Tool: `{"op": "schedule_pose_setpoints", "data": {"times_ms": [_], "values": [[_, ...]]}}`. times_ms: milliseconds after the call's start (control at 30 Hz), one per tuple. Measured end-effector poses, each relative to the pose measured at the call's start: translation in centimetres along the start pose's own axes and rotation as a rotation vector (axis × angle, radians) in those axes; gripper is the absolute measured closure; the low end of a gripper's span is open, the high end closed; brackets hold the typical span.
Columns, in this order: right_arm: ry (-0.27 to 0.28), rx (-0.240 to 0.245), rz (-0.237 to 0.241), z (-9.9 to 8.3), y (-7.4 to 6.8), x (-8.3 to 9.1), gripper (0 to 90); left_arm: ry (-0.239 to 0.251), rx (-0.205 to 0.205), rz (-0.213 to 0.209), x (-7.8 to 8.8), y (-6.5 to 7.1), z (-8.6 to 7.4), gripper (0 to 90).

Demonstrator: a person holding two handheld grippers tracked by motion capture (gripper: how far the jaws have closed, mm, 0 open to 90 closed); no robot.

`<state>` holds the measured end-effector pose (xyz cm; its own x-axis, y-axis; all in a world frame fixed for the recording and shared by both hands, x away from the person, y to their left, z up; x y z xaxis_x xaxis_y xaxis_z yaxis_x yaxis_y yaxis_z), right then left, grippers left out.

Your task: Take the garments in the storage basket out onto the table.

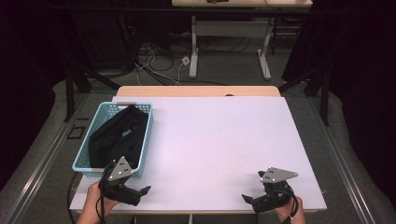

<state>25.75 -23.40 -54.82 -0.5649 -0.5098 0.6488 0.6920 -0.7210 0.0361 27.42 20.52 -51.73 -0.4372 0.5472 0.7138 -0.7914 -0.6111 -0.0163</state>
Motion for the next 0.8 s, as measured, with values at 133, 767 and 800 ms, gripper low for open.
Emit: {"op": "schedule_pose_setpoints", "data": {"times_ms": [133, 767, 800], "values": [[-0.009, -0.002, 0.001, 0.0, 0.0, 0.0, 0.0, 0.001, -0.002, 0.011, 0.1, -0.2, 0.2, 0.0], [-0.013, -0.011, -0.002, 0.1, -0.2, 0.0, 0.2, 0.013, 0.002, 0.078, 1.6, -2.5, 2.0, 0.0], [-0.005, -0.002, -0.007, 0.2, -0.3, -0.1, 0.2, 0.017, 0.007, 0.086, 1.8, -3.0, 2.3, 0.0]]}}
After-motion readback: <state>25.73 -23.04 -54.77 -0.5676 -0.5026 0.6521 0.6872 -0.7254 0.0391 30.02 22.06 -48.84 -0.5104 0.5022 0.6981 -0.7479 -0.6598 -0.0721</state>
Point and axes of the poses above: each handheld gripper's, and its own axes: x roughly backward along the jaws, z roughly out of its top, y roughly to its right, the point moved 3 cm from there along -x, roughly forward along the jaws, and after that the axes turned 4 degrees about -z, right-handed, at the moved point
